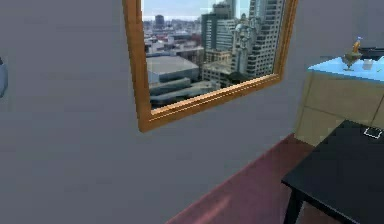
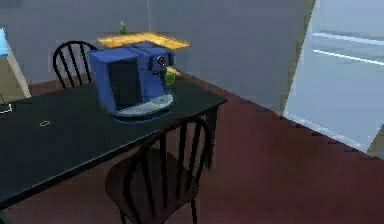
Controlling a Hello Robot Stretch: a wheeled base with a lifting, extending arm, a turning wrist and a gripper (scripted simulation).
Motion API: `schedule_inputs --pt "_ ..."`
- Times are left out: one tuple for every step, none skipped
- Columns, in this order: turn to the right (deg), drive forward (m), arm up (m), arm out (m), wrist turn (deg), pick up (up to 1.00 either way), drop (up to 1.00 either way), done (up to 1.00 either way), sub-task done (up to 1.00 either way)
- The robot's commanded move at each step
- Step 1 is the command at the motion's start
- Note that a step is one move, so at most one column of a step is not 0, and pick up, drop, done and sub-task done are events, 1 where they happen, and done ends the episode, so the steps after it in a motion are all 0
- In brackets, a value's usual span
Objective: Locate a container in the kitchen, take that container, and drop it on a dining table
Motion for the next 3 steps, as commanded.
schedule_inputs --pt "0.0 0.55 0.0 0.0 0.0 0.0 0.0 0.0 0.0" --pt "3.0 0.0 0.0 0.0 0.0 0.0 0.0 0.0 0.0" --pt "0.0 0.4 0.0 0.0 0.0 0.0 0.0 0.0 0.0"
